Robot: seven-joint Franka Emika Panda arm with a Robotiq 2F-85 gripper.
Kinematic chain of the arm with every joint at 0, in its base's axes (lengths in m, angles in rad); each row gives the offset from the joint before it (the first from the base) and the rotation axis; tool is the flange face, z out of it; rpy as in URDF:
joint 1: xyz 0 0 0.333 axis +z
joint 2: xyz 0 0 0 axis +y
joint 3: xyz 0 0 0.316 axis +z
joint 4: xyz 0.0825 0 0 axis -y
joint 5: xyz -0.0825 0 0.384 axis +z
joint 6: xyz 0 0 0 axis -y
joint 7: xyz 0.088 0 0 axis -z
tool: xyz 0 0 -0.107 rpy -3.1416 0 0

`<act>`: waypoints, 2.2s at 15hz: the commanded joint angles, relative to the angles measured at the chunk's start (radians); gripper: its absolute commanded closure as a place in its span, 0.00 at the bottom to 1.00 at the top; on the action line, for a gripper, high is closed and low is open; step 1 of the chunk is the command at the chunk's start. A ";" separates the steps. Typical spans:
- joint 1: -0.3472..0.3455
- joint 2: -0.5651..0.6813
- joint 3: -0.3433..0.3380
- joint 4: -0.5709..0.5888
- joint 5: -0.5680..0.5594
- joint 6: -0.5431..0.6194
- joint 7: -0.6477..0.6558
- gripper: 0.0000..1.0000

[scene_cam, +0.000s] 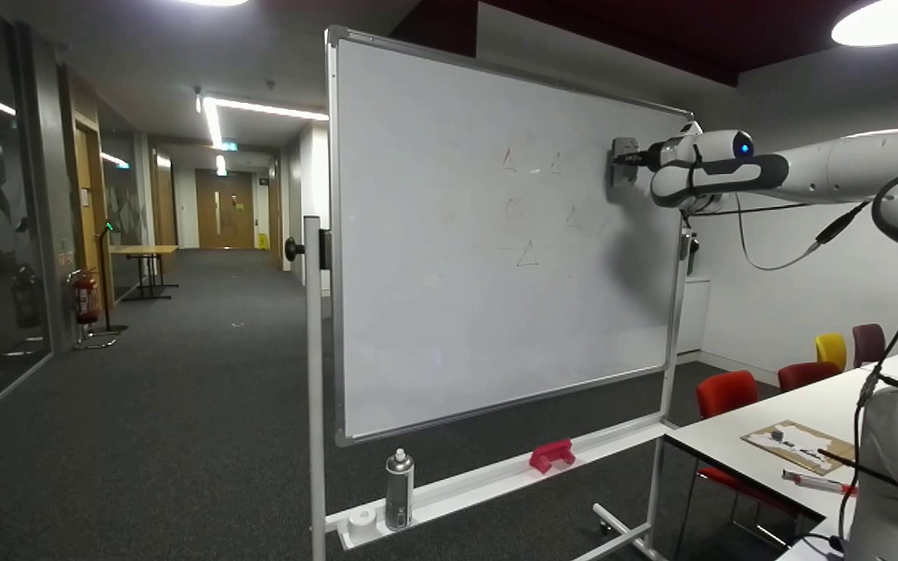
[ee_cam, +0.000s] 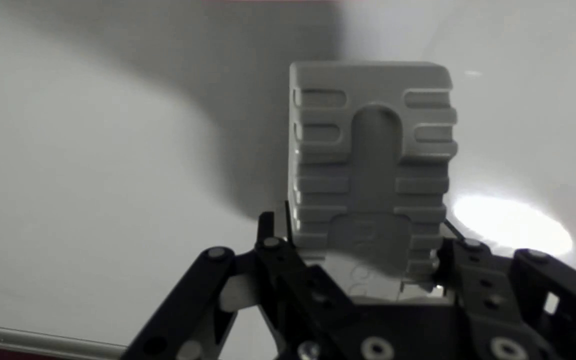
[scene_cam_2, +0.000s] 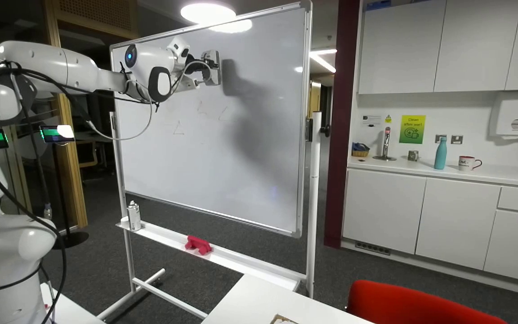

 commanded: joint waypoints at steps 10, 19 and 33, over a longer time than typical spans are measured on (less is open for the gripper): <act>0.354 0.093 -0.360 0.132 0.021 0.034 0.005 0.65; 0.387 0.132 -0.416 0.172 0.040 -0.012 0.052 0.40; 0.395 0.158 -0.433 0.017 0.021 0.150 0.035 0.65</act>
